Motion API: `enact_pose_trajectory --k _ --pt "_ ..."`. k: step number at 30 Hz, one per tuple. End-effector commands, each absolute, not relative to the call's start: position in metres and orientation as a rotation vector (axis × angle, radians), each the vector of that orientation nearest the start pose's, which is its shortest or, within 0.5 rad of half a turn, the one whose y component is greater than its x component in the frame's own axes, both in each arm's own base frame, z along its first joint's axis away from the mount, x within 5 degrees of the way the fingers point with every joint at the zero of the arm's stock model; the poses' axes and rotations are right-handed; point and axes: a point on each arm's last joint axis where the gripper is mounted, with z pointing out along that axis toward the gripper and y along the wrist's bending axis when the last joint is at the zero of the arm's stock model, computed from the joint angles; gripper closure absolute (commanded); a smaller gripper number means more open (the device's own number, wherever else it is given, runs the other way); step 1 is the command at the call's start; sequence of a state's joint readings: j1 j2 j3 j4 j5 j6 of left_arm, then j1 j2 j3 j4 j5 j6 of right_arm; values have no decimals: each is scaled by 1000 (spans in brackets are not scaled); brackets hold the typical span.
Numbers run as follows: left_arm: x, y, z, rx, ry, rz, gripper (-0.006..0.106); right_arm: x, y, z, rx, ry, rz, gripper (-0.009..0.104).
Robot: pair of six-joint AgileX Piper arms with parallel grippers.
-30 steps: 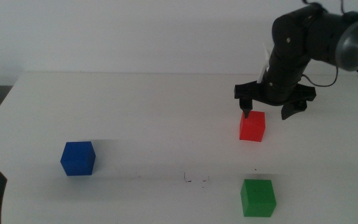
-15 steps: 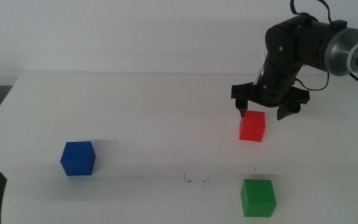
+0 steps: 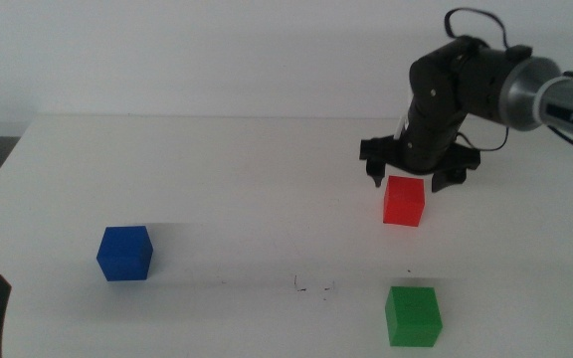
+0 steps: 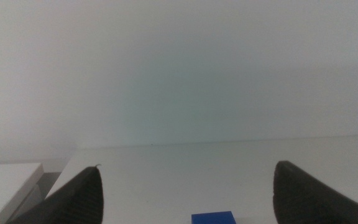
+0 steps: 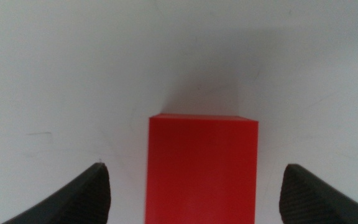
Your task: Stack red cubes first, then green, then blue cubes in a specific spot.
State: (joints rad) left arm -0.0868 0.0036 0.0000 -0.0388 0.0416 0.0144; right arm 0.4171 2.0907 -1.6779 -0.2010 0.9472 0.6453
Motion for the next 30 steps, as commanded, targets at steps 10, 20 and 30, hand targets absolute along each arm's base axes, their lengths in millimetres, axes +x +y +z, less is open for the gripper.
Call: enact_pose_trajectory --k 10,20,30 --pt "56 -5 210 48 1514 -97 7 424 167 167 175 2795 -104 12" --pt "56 -5 210 48 1514 -97 7 425 171 182 106 2737 -66 98" --pt "56 -5 210 48 1514 -97 7 359 202 265 36 2652 -14 98"
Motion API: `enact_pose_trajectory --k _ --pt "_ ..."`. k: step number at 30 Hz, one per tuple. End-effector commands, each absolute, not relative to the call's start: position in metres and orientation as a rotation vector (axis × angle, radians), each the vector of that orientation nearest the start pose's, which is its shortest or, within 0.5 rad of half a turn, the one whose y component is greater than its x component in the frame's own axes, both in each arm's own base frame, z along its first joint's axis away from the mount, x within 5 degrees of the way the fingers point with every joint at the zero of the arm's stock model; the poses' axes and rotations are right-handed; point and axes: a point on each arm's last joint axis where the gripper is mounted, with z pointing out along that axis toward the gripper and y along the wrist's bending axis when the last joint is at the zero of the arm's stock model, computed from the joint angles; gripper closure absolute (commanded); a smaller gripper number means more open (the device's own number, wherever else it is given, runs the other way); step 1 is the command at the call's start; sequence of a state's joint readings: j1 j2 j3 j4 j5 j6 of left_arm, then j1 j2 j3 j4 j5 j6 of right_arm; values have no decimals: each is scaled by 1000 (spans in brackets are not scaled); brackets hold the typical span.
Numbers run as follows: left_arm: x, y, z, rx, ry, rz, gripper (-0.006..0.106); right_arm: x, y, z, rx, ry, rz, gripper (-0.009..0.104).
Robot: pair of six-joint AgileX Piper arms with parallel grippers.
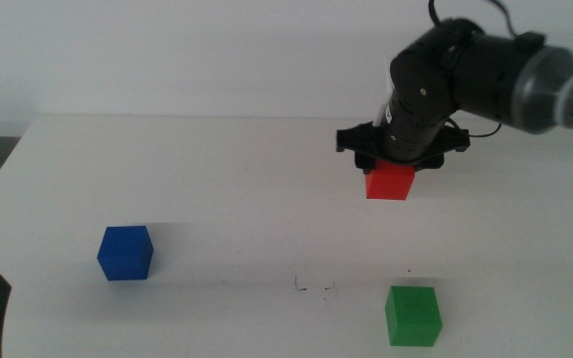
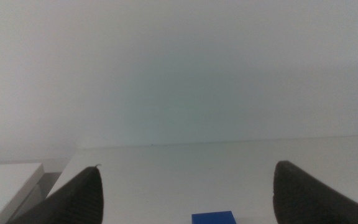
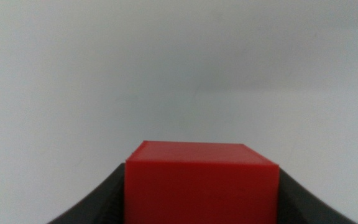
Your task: Stack red cubes first, then green, then blue cubes in a specific spot.
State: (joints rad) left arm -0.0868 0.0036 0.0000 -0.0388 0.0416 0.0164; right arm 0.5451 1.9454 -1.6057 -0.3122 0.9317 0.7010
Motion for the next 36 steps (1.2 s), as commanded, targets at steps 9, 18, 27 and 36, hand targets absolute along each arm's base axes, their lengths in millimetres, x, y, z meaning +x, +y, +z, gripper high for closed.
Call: enact_pose_trajectory --k 9,18,27,36 --pt "56 -5 210 48 1514 -97 7 307 239 292 109 2653 -8 98" --pt "56 -5 210 48 1514 -97 7 283 267 250 113 2653 51 98" --pt "56 -5 210 48 1514 -97 7 289 278 214 103 2697 19 98" --pt "56 -5 210 48 1514 -97 7 291 283 202 67 2701 -33 98"
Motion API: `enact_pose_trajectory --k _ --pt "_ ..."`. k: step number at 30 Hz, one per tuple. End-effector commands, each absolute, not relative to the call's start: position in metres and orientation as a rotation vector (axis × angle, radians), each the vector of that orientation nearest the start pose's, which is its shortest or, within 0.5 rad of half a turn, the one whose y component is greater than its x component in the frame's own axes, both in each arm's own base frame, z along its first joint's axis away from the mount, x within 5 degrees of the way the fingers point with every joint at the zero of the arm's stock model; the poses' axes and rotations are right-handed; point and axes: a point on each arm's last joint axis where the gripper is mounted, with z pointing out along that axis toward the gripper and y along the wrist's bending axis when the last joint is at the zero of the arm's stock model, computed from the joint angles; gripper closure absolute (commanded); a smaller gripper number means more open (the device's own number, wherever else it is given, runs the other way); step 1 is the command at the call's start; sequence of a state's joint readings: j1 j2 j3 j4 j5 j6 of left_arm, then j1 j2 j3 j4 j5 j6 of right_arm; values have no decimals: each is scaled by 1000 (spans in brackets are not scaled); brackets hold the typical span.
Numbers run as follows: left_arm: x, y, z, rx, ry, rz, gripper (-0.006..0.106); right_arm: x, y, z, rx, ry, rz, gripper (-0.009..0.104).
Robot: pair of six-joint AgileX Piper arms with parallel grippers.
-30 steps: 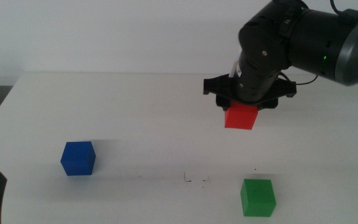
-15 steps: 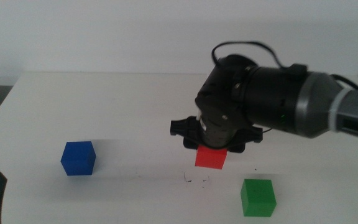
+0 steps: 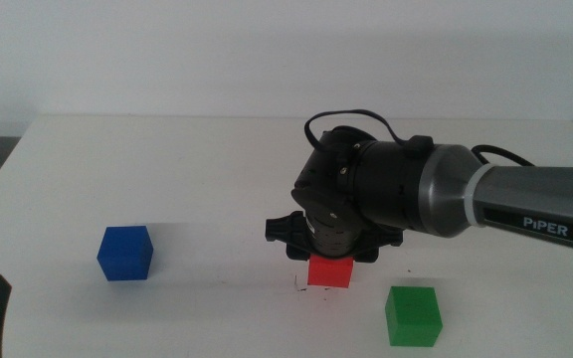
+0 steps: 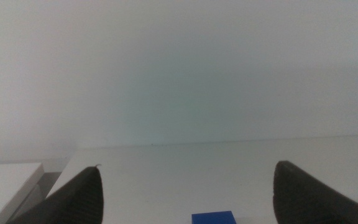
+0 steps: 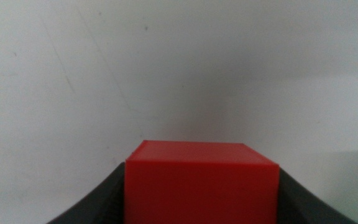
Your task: Stack red cubes first, then green, then blue cubes in a specific spot.
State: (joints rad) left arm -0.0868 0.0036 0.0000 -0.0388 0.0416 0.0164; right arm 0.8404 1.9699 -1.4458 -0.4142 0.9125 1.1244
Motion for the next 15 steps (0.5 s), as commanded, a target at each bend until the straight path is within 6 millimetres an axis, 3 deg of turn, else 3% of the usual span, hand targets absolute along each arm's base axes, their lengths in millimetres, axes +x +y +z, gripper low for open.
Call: enact_pose_trajectory --k 1,11,15 --pt "56 -5 210 48 1514 -97 7 292 283 202 66 2699 -33 98" --pt "56 -5 210 48 1514 -97 7 295 298 209 43 2678 -45 98" --pt "56 -5 210 48 1514 -97 7 300 302 203 37 2691 -64 98"
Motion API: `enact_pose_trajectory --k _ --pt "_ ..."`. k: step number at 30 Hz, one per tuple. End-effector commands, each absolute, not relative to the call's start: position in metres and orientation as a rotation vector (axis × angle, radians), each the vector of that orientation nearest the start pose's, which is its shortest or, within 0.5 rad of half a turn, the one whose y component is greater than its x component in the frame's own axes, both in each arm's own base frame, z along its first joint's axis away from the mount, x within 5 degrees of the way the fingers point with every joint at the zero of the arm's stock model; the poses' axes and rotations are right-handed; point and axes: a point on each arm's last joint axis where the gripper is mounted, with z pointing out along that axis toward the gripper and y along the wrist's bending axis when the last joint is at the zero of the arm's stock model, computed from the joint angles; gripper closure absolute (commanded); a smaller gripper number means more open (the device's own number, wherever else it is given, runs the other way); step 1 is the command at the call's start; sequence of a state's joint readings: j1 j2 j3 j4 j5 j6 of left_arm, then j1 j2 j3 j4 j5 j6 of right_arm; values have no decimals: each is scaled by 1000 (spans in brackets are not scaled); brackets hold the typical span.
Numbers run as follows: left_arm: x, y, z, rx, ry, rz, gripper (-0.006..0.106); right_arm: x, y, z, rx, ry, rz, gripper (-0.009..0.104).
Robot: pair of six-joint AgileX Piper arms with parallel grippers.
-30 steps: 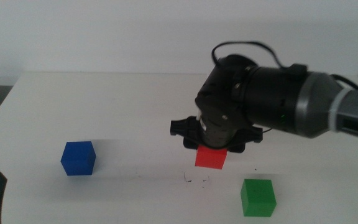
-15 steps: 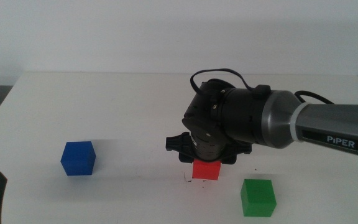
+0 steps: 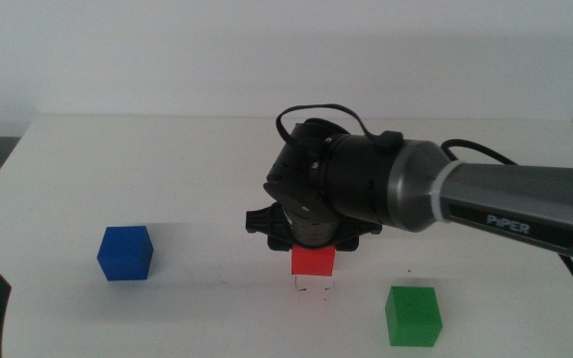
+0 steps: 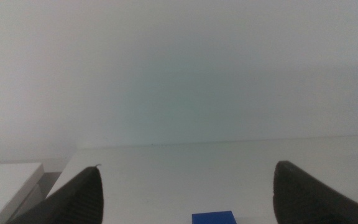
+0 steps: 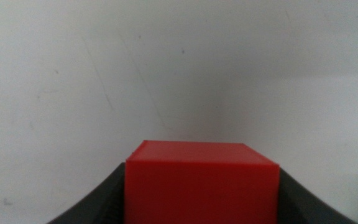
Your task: Stack red cubes first, then green, then blue cubes in a specific spot.
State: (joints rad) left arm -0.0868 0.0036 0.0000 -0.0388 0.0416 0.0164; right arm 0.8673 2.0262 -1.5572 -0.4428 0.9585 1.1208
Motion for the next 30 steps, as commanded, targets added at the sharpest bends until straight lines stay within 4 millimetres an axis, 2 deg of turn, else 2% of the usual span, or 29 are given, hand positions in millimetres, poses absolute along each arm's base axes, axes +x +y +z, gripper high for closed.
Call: enact_pose_trajectory --k 1,16,30 --pt "56 -5 210 48 1514 -97 7 301 303 203 40 2692 -60 98" --pt "56 -5 210 48 1514 -97 7 309 304 171 36 2732 -122 98" --pt "56 -5 210 48 1514 -97 7 313 305 168 40 2706 -93 98"
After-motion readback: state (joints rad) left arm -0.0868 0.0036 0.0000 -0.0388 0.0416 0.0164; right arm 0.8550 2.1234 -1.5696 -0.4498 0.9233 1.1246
